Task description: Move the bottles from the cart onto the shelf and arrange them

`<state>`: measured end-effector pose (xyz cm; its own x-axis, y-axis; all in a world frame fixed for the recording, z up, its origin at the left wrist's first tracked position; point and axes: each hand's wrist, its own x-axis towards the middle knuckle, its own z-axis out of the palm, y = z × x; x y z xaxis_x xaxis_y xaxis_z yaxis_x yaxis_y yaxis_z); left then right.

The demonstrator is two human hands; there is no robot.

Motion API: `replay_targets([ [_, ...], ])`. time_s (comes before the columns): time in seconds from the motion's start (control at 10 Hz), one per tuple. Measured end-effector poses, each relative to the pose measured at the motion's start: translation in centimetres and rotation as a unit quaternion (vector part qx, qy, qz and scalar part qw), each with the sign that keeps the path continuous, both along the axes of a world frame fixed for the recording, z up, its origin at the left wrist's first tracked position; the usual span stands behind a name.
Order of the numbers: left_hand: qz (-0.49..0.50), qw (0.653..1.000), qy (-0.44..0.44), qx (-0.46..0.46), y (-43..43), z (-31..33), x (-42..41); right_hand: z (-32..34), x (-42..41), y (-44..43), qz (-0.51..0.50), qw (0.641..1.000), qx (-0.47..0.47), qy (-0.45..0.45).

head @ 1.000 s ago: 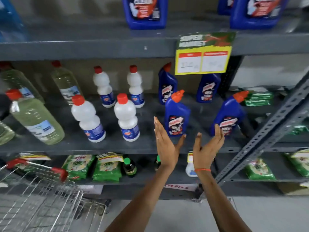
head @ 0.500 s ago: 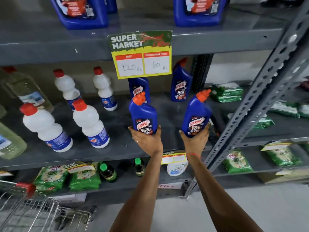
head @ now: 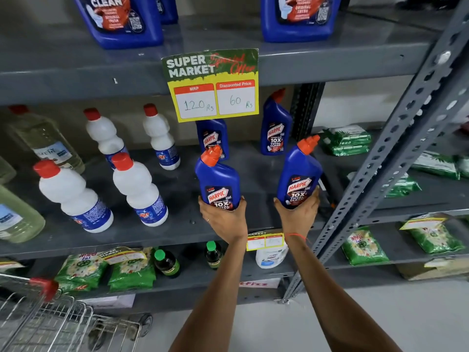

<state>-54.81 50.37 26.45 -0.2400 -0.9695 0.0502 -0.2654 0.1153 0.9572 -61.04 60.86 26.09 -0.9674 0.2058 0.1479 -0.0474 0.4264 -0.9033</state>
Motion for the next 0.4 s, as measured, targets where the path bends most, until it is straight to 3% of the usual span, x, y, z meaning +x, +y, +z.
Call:
replay_targets([
  [0.2, -0.028, 1.0, -0.01, -0.004, 0.1, 0.5, 0.8, 0.2, 0.3, -0.1, 0.005, 1.0, -0.006, -0.017],
  [0.4, -0.061, 0.996, -0.013, -0.069, 0.1, 1.5, 2.4, 0.8, 1.8, -1.3, -0.028, 0.999, -0.003, -0.02],
])
